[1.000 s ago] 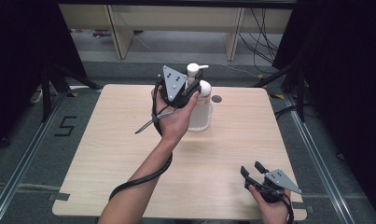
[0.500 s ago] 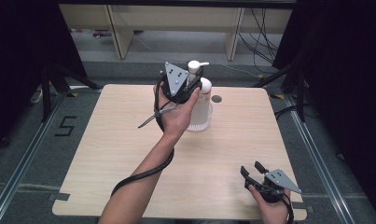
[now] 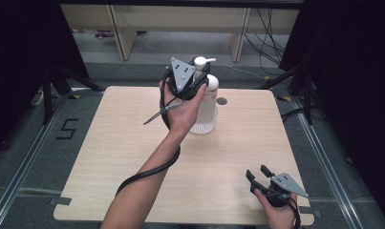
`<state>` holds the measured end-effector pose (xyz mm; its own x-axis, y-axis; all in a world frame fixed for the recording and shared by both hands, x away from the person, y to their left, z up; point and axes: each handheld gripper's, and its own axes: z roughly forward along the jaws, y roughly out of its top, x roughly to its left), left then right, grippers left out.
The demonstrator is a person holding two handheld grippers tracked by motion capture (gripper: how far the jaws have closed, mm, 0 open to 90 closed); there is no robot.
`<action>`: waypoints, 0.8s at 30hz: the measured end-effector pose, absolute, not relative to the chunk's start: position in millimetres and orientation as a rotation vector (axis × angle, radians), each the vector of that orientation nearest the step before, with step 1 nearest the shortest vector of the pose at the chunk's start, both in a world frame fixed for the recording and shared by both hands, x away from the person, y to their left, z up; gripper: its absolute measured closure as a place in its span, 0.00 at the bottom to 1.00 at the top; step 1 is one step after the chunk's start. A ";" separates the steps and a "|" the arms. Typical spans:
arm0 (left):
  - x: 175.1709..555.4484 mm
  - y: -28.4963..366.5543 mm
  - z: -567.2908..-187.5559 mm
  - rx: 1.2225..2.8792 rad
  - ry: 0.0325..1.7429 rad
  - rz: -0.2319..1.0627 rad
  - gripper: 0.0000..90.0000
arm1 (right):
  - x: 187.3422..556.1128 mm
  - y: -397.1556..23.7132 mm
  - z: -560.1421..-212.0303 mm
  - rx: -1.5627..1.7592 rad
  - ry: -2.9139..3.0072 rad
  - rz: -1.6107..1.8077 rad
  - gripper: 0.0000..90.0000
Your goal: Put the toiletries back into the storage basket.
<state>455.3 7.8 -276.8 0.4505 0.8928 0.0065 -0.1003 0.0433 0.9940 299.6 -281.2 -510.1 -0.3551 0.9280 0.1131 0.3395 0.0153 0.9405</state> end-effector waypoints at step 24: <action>469.3 5.9 -269.8 1.300 0.793 0.910 0.66 | 298.6 -281.6 -509.2 1.311 1.748 1.330 0.42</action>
